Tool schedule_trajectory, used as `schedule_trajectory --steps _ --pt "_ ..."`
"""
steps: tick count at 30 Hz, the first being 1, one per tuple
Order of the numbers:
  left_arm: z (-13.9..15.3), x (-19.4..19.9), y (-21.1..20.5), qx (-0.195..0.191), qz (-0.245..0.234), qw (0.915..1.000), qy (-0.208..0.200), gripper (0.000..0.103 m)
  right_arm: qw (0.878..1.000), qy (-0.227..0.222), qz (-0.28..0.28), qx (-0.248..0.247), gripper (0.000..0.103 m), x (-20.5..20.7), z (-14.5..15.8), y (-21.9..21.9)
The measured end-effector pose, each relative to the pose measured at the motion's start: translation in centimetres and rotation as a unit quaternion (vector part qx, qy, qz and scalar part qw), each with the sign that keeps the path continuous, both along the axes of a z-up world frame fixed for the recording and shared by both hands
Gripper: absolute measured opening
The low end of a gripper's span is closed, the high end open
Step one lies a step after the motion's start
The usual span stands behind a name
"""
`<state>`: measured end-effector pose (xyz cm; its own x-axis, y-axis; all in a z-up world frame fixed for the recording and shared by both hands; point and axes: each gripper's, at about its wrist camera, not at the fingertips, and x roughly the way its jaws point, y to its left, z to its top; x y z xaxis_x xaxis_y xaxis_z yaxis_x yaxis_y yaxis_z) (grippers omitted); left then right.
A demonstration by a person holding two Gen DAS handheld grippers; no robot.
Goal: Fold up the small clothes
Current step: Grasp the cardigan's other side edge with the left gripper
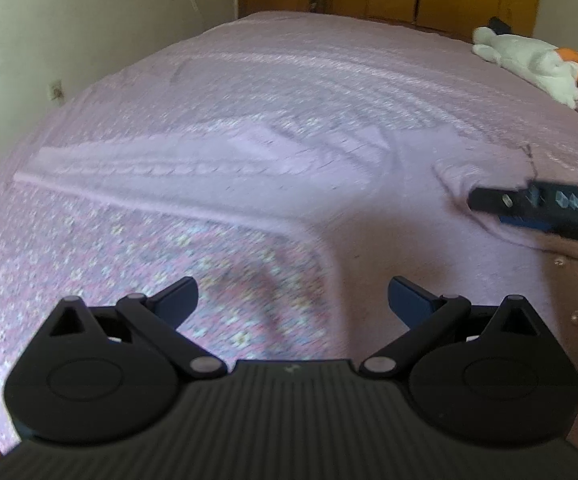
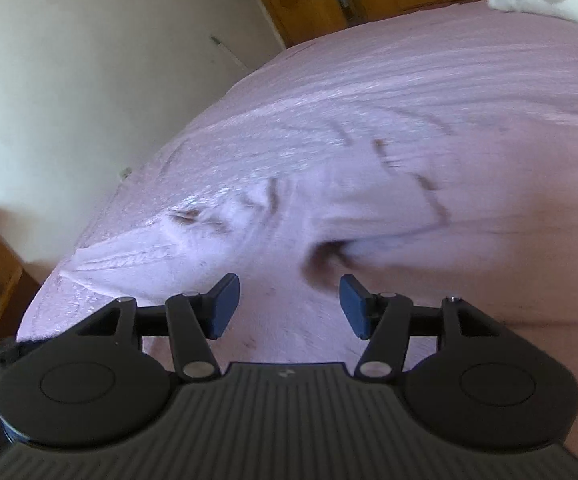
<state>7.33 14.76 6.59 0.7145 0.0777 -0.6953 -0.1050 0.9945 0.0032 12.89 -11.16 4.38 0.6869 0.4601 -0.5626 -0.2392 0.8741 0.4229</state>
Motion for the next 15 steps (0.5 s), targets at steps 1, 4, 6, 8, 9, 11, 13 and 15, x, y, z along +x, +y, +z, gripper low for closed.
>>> schedule_trajectory --steps 1,4,6,8,9,11,13,15 --pt "0.2 0.2 -0.4 0.002 -0.006 1.0000 -0.003 0.103 1.000 0.003 -0.012 -0.002 0.063 -0.6 0.1 -1.1" --pt "0.8 0.9 -1.8 0.008 -0.024 0.9996 -0.013 0.103 0.998 0.015 -0.054 -0.001 0.063 -2.2 -0.1 -4.5" --pt "1.2 1.4 -2.9 0.013 -0.039 0.9990 -0.020 0.103 0.996 0.023 -0.090 0.001 0.063 -3.2 -0.5 -6.7" --pt "1.5 2.1 -4.2 0.019 -0.056 0.9979 -0.028 0.103 0.992 0.028 -0.124 0.010 0.063 -3.9 -1.0 -9.0" --pt "1.5 2.4 -4.8 0.021 -0.063 0.9973 -0.031 0.103 0.990 0.031 -0.140 0.015 0.063 -4.3 -1.2 -10.0" --pt "1.6 3.2 -6.3 0.027 -0.078 0.9958 -0.039 0.103 0.984 0.036 -0.171 0.025 0.063 -5.0 -1.8 -12.0" --pt "1.6 4.1 -7.8 0.031 -0.093 0.9942 -0.044 0.103 0.979 0.038 -0.197 0.035 0.063 -5.4 -2.2 -13.7" --pt "1.5 4.9 -9.4 0.035 -0.109 0.9922 -0.050 0.103 0.975 0.035 -0.216 0.042 0.063 -5.8 -2.5 -15.0"
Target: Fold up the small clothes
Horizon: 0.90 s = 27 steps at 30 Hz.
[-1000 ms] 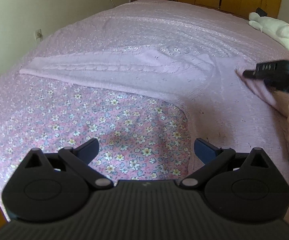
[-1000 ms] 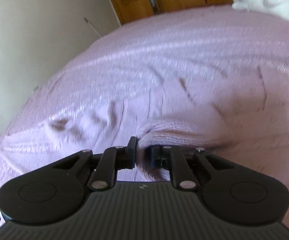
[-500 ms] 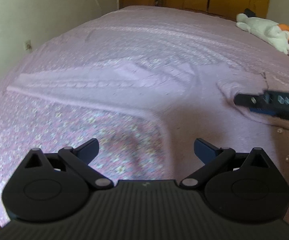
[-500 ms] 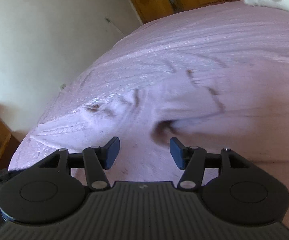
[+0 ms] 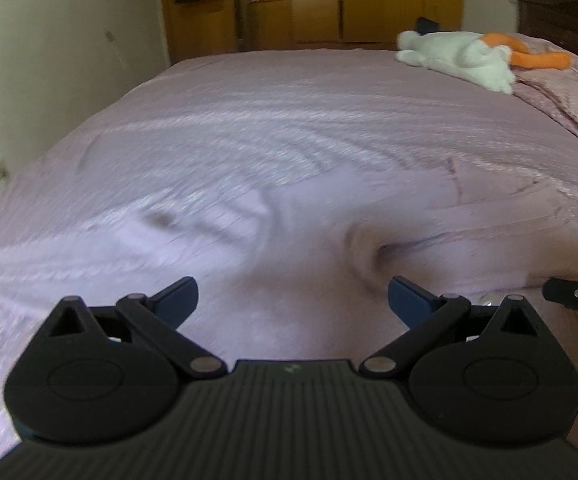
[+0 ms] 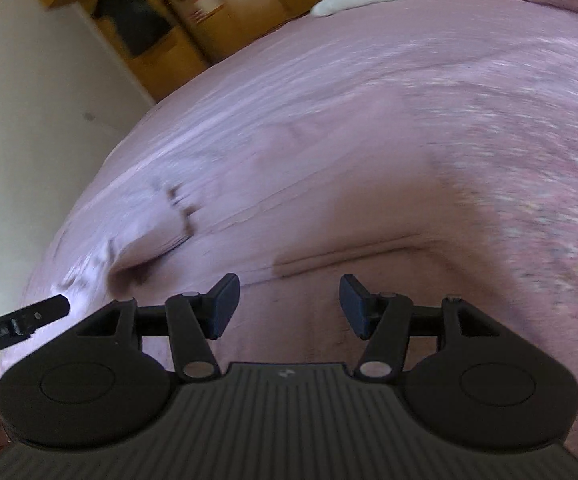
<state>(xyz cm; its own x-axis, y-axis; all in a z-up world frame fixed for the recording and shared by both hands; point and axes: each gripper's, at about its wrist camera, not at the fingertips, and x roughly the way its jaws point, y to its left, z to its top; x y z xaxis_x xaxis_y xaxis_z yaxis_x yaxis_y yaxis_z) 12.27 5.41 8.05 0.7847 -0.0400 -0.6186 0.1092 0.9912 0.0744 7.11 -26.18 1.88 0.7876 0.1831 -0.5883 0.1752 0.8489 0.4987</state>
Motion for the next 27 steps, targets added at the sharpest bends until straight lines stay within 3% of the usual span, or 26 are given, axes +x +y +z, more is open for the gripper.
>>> schedule_trajectory --steps 9,13,17,18,19,20,21,27 --pt "-2.5 5.3 -6.8 0.058 -0.065 0.9961 0.008 0.103 0.999 -0.017 -0.038 0.026 0.063 -0.3 -1.4 -3.2" --pt "-4.2 7.6 -8.9 0.084 -0.085 0.9927 0.018 0.080 0.998 -0.025 -0.046 0.041 0.063 0.3 -2.0 -3.4" --pt "-5.8 9.1 -10.2 0.104 -0.095 0.9897 0.025 0.066 0.996 -0.032 -0.057 0.053 0.063 0.5 -2.3 -3.7" --pt "-6.0 9.1 -10.4 0.108 -0.099 0.9890 0.021 0.053 0.996 -0.034 -0.060 0.055 0.063 0.6 -2.3 -3.8" --pt "-6.2 9.1 -10.5 0.108 -0.102 0.9887 0.018 0.028 0.996 -0.035 -0.061 0.056 0.063 0.6 -2.3 -3.8" --pt "-6.1 9.2 -10.5 0.104 -0.100 0.9894 0.017 0.015 0.996 -0.036 -0.063 0.054 0.063 0.6 -2.3 -3.9" --pt "-5.9 9.3 -10.3 0.096 -0.095 0.9907 0.020 0.010 0.996 -0.037 -0.065 0.053 0.063 0.6 -2.2 -3.9" --pt "-3.0 8.6 -6.1 0.005 -0.014 0.9998 -0.013 0.010 0.993 -0.043 -0.084 0.068 0.063 0.3 -2.1 -4.7"
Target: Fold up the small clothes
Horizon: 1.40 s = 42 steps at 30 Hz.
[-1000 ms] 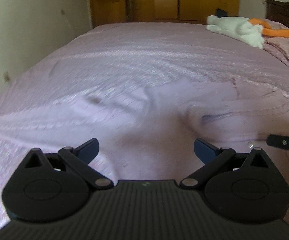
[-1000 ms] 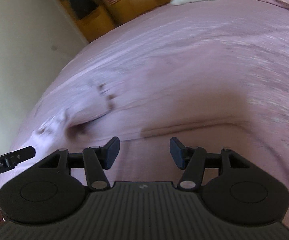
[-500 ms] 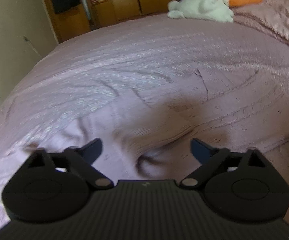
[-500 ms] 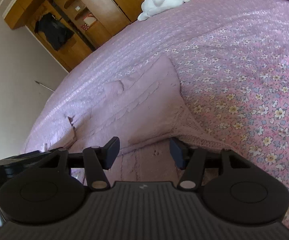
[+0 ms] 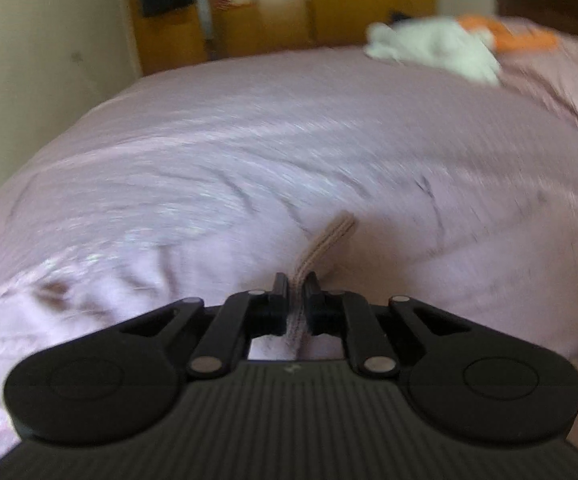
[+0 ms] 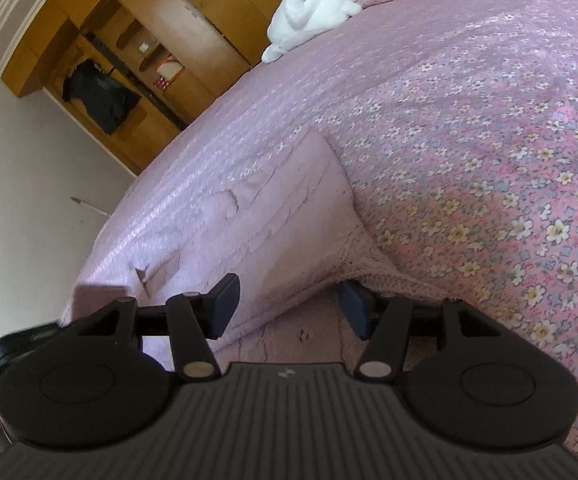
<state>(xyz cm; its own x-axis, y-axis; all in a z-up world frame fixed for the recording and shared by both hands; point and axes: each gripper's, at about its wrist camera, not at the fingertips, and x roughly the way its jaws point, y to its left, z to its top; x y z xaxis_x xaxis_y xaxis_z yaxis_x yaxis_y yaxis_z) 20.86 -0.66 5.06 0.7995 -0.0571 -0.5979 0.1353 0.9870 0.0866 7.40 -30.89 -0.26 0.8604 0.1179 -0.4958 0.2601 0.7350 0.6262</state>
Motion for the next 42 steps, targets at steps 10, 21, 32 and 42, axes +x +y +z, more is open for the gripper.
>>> schedule_trajectory --steps 10,21,32,42 --pt "-1.1 -2.6 7.3 -0.044 0.085 0.9944 0.043 0.013 1.000 0.003 -0.011 -0.006 0.063 -0.7 0.1 -0.7" --pt "-1.3 -4.8 10.1 -0.067 0.096 0.9915 0.056 0.035 0.996 0.028 0.068 -0.052 0.063 -1.3 3.3 -0.2" --pt "-1.1 -2.4 11.9 -0.062 0.116 0.9903 0.045 0.044 0.991 0.031 0.030 -0.129 0.063 7.1 3.1 -1.6" --pt "-2.5 -0.4 11.0 -0.086 0.088 0.9911 0.051 0.043 0.967 0.056 0.050 -0.244 0.040 13.4 0.8 -0.1"
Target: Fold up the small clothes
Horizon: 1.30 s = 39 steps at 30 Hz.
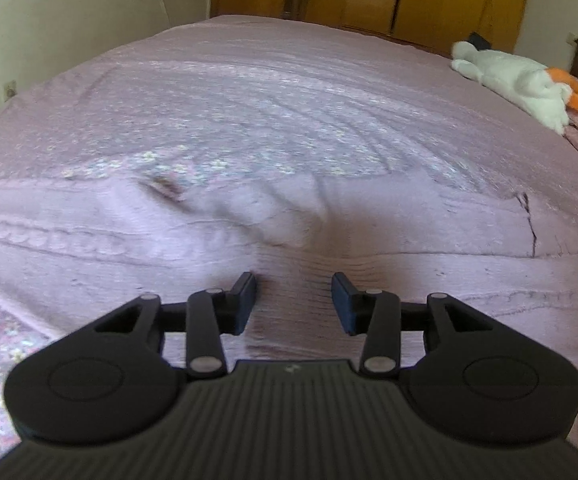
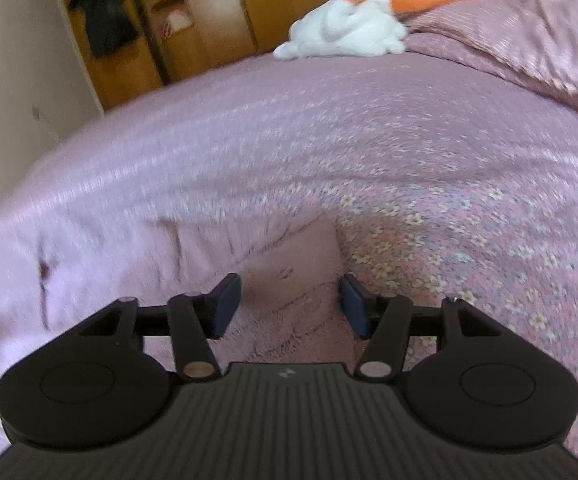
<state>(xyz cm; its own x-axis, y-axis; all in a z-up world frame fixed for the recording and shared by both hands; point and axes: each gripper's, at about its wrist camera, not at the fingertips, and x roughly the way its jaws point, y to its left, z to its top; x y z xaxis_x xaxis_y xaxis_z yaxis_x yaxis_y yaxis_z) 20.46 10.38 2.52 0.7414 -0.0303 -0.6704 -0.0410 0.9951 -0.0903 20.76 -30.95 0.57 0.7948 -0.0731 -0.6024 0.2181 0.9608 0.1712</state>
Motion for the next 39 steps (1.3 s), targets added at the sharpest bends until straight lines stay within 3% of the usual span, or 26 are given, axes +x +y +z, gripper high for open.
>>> schedule_trajectory --steps 1,2,3,6,9,13,14,16,19,21,23,26,29,32,34,39 --pt "-0.1 0.1 -0.4 0.005 -0.011 0.9999 0.000 0.041 1.000 -0.004 0.004 -0.020 0.019 -0.1 -0.1 0.4" --pt "-0.3 0.0 -0.8 0.014 -0.022 0.9996 -0.006 0.033 1.000 -0.008 0.006 -0.029 0.014 -0.3 0.0 0.5" --pt "-0.4 0.0 -1.3 0.023 -0.032 0.9992 -0.011 0.015 0.999 -0.013 0.005 -0.034 0.013 -0.6 0.2 0.5" --pt "-0.3 -0.7 -2.5 0.035 -0.051 0.9976 -0.030 0.015 0.997 -0.039 -0.017 -0.066 0.011 -1.6 0.8 0.4" --pt "0.1 -1.0 -3.1 0.039 -0.051 0.9965 -0.053 0.015 0.994 -0.038 -0.041 -0.098 0.009 -1.5 0.4 0.1" --pt "-0.6 0.0 -3.2 0.041 -0.043 0.9976 -0.035 0.020 0.995 -0.019 -0.050 -0.086 0.009 -0.8 -0.4 -0.9" --pt "-0.9 0.2 -3.1 0.044 -0.042 0.9977 -0.029 0.023 0.995 -0.019 -0.051 -0.087 0.009 -0.8 -0.4 -0.9" --pt "-1.1 0.4 -3.0 0.055 -0.036 0.9975 -0.026 0.041 0.996 -0.014 -0.047 -0.079 0.010 -0.7 -0.5 -1.2" --pt "-1.0 0.2 -2.8 0.081 -0.029 0.9957 -0.033 0.054 0.998 -0.013 -0.043 -0.038 0.011 -1.4 0.2 -2.0" --pt "-1.0 0.4 -2.4 0.087 -0.029 0.9955 -0.023 0.054 0.999 -0.014 -0.039 -0.008 0.016 -2.3 1.0 -2.4" --pt "-0.9 0.3 -2.1 0.085 -0.025 0.9959 -0.019 0.054 0.999 -0.022 -0.030 0.016 0.032 -4.0 1.9 -2.4" --pt "-1.0 0.4 -2.0 0.091 -0.019 0.9956 -0.011 0.057 0.999 -0.030 -0.006 0.022 0.047 -6.8 2.6 -1.7" --pt "-1.4 0.6 -2.3 0.100 -0.014 0.9948 -0.008 0.057 0.999 -0.027 0.019 0.015 0.048 -9.3 2.1 -0.5" --pt "-1.1 0.5 -2.6 0.100 -0.005 0.9949 -0.004 0.057 0.999 -0.002 0.017 -0.027 0.048 -10.2 0.2 0.2" --pt "-0.8 0.1 -2.7 0.095 -0.004 0.9954 0.001 0.056 0.999 -0.018 0.017 -0.023 0.048 -10.9 -0.7 -0.3" --pt "-0.9 -0.9 -2.8 0.134 -0.007 0.9909 0.004 0.058 0.999 -0.007 0.012 -0.033 0.048 -10.9 -0.3 -0.2"
